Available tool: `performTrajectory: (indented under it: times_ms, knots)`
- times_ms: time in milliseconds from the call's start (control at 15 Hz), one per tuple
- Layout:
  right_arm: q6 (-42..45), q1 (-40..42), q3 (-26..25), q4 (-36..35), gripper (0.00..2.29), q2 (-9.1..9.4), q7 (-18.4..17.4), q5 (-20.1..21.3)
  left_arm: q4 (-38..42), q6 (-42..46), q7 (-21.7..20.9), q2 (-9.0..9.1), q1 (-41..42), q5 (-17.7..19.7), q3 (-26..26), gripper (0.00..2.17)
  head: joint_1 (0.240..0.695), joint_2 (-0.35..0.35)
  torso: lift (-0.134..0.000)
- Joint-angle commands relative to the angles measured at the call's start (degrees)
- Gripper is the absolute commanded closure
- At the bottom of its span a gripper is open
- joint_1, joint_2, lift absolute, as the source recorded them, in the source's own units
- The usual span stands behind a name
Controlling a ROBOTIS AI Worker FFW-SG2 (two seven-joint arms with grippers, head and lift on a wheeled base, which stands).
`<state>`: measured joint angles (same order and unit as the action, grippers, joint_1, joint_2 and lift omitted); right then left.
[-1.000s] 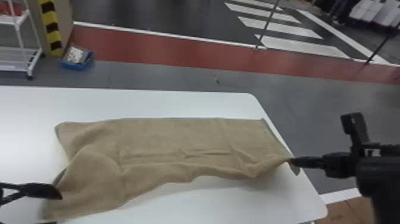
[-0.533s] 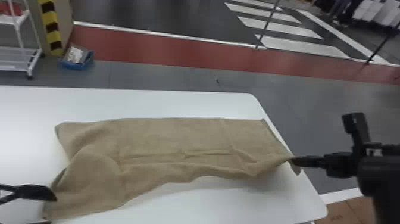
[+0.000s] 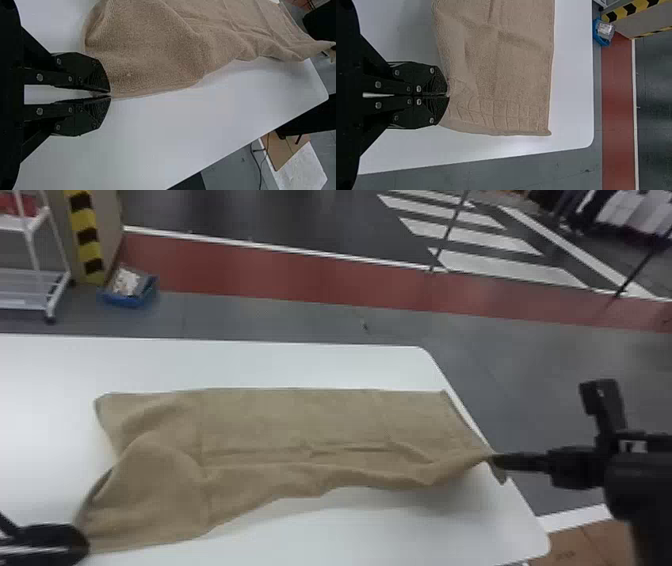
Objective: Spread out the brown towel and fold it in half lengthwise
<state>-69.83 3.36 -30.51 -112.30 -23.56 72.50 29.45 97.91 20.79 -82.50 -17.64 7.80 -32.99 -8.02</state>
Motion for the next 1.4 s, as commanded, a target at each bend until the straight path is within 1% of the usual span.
performTrajectory:
  times_ms: [0, 133, 267, 333, 467, 533, 600, 667, 733, 800, 867, 933, 1000, 1067, 1133, 1267, 1333]
  knots:
    - [-0.1, 0.2, -0.4, -0.4, 1.52, 0.00, 0.0, -0.4, 0.0, 0.0, 0.2, -0.12, -0.3, 0.5, -0.5, 1.41, 0.695, -0.350, -0.124]
    - [-0.1, 0.2, -0.8, -1.4, 1.52, 0.09, 0.0, -1.0, 0.4, 0.2, 1.1, 0.06, -0.4, 1.7, -2.3, 1.41, 0.695, -0.350, -0.124]
    - [0.1, 0.1, -1.4, -3.2, 1.52, 0.09, 0.5, -2.6, 1.6, -0.2, 0.8, 0.15, -0.5, 6.3, -5.8, 1.41, 0.695, -0.350, -0.124]
    - [0.1, 0.1, -1.5, -4.7, 1.52, 0.00, 0.5, -3.6, 2.6, -2.1, 0.8, 0.41, -0.9, 9.1, -8.2, 1.41, 0.695, -0.350, -0.124]
    - [-0.3, -0.7, -1.3, -7.2, 1.52, 0.09, 0.4, -6.2, 5.2, -9.0, 3.0, 1.03, -2.3, 13.2, -11.8, 1.41, 0.695, -0.350, -0.124]
    - [-1.5, -1.5, -0.7, -7.8, 1.52, 0.18, -0.8, -6.9, 6.2, -13.0, 4.5, 1.20, -3.5, 14.3, -12.2, 1.41, 0.695, -0.318, -0.124]
    - [-1.5, -2.7, 0.5, -8.0, 1.52, 0.44, -3.1, -7.9, 6.7, -18.1, 6.3, 1.64, -5.2, 14.9, -12.3, 1.41, 0.695, -0.293, -0.124]
    - [-1.7, -4.5, 1.4, -8.0, 1.52, 0.70, -5.3, -10.2, 6.6, -22.3, 7.1, 2.26, -8.1, 15.3, -11.9, 1.41, 0.695, -0.275, -0.124]
    - [-2.2, -7.0, 2.5, -7.7, 1.52, 0.97, -6.9, -11.6, 5.8, -25.1, 7.4, 2.87, -11.1, 15.5, -11.3, 1.41, 0.695, -0.244, -0.124]
    - [-3.4, -9.8, 4.1, -6.1, 1.52, 0.97, -10.3, -12.6, 4.1, -28.0, 9.0, 3.22, -14.7, 15.2, -10.1, 1.41, 0.695, -0.244, -0.124]
    - [-4.0, -13.5, 5.9, -3.3, 1.52, 0.97, -13.2, -12.9, 1.8, -30.2, 10.4, 3.22, -18.6, 15.1, -8.7, 1.41, 0.695, -0.215, -0.124]
    - [-4.3, -16.8, 7.1, -0.5, 1.52, 1.23, -15.8, -13.8, -0.2, -32.4, 12.1, 3.22, -21.9, 14.8, -7.2, 1.41, 0.695, -0.206, -0.124]
    - [-4.5, -20.7, 8.6, 2.9, 1.52, 1.23, -18.3, -14.3, -2.9, -33.6, 14.2, 3.22, -25.3, 14.5, -5.5, 1.41, 0.678, -0.199, -0.124]
    - [-4.5, -25.2, 10.5, 6.6, 1.52, 1.14, -20.5, -13.6, -6.9, -33.6, 16.3, 3.22, -29.4, 14.4, -3.8, 1.41, 0.649, -0.193, -0.124]
    - [-4.7, -29.7, 12.2, 11.0, 1.52, 0.97, -22.0, -13.0, -11.6, -33.8, 18.2, 3.22, -33.8, 14.3, -2.4, 1.41, 0.598, -0.184, -0.124]
    - [-4.5, -40.3, 15.7, 21.5, 1.52, 1.41, -24.3, -11.6, -23.0, -33.1, 22.5, 3.22, -43.7, 12.2, 1.0, 1.41, 0.542, -0.177, -0.124]
    - [-4.0, -44.1, 17.1, 24.7, 1.52, 1.85, -25.0, -10.9, -28.8, -31.5, 24.8, 3.22, -48.8, 11.1, 2.4, 1.41, 0.514, -0.172, -0.124]
